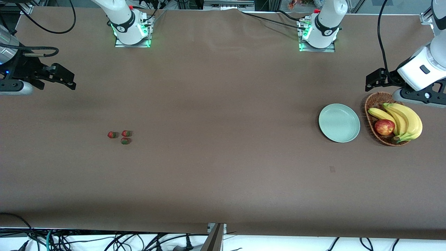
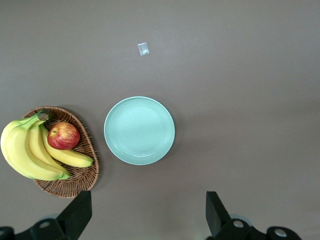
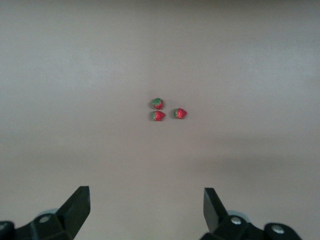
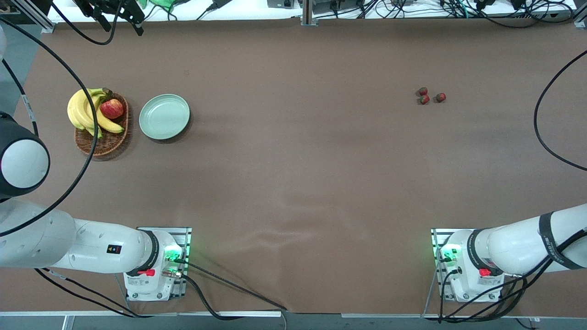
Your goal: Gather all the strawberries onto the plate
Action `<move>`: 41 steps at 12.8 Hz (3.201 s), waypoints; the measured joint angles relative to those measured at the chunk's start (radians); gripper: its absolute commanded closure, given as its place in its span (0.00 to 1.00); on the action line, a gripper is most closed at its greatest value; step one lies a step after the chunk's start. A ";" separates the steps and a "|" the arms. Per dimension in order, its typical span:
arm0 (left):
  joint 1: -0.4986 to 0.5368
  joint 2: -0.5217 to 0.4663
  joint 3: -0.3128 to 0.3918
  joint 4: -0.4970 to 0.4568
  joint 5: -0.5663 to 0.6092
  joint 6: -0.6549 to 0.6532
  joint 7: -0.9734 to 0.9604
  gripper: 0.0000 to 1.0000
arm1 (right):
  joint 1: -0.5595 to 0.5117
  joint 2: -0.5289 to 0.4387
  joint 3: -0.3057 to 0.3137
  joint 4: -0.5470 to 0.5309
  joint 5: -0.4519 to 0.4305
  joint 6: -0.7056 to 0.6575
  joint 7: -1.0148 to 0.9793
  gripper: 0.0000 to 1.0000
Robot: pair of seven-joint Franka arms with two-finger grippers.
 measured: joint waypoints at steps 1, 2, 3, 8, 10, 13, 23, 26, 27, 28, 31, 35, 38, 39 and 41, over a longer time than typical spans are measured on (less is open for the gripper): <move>0.000 0.000 0.000 0.000 0.000 0.000 0.000 0.00 | 0.000 0.000 0.000 -0.001 0.000 0.002 0.002 0.00; 0.001 0.000 0.001 0.000 0.000 0.000 0.000 0.00 | 0.000 0.001 0.000 -0.003 0.000 0.007 0.008 0.00; 0.001 0.000 0.002 0.000 -0.001 0.000 0.000 0.00 | 0.000 0.002 -0.001 -0.003 0.000 0.013 0.012 0.00; 0.002 0.000 0.003 0.000 -0.001 0.000 -0.023 0.00 | 0.000 0.002 -0.001 -0.003 0.000 0.026 0.020 0.00; 0.002 0.000 0.003 0.000 -0.001 0.000 -0.025 0.00 | 0.000 0.002 -0.001 -0.003 0.000 0.027 0.022 0.00; 0.002 -0.001 0.003 0.000 -0.001 0.000 -0.025 0.00 | -0.011 0.003 -0.004 -0.003 0.000 0.028 0.022 0.00; 0.002 -0.004 0.002 0.000 -0.001 0.001 -0.024 0.00 | -0.029 0.021 0.000 -0.007 0.000 0.023 -0.062 0.00; 0.002 -0.005 0.003 0.000 -0.001 0.001 -0.024 0.00 | -0.027 0.084 0.005 -0.018 0.000 0.023 -0.091 0.00; 0.002 -0.005 0.003 0.001 -0.001 0.001 -0.024 0.00 | -0.024 0.119 0.008 -0.025 0.001 0.031 -0.093 0.00; 0.002 -0.005 0.003 0.001 -0.001 0.001 -0.024 0.00 | -0.021 0.161 0.013 -0.034 0.001 0.056 -0.093 0.00; 0.002 -0.005 0.002 0.001 -0.001 0.001 -0.024 0.00 | -0.018 0.297 0.017 -0.123 0.001 0.294 -0.126 0.00; 0.001 -0.005 0.003 0.001 -0.001 0.001 -0.024 0.00 | -0.060 0.454 0.009 -0.234 0.022 0.592 -0.195 0.01; 0.001 -0.005 0.002 0.001 -0.001 0.001 -0.024 0.00 | -0.071 0.522 0.008 -0.232 0.078 0.669 -0.230 0.05; 0.001 -0.005 0.002 0.001 -0.001 0.001 -0.024 0.00 | -0.071 0.537 0.010 -0.232 0.080 0.687 -0.231 0.05; 0.001 -0.005 0.002 0.001 -0.001 0.001 -0.024 0.00 | -0.068 0.565 0.016 -0.231 0.097 0.714 -0.232 0.05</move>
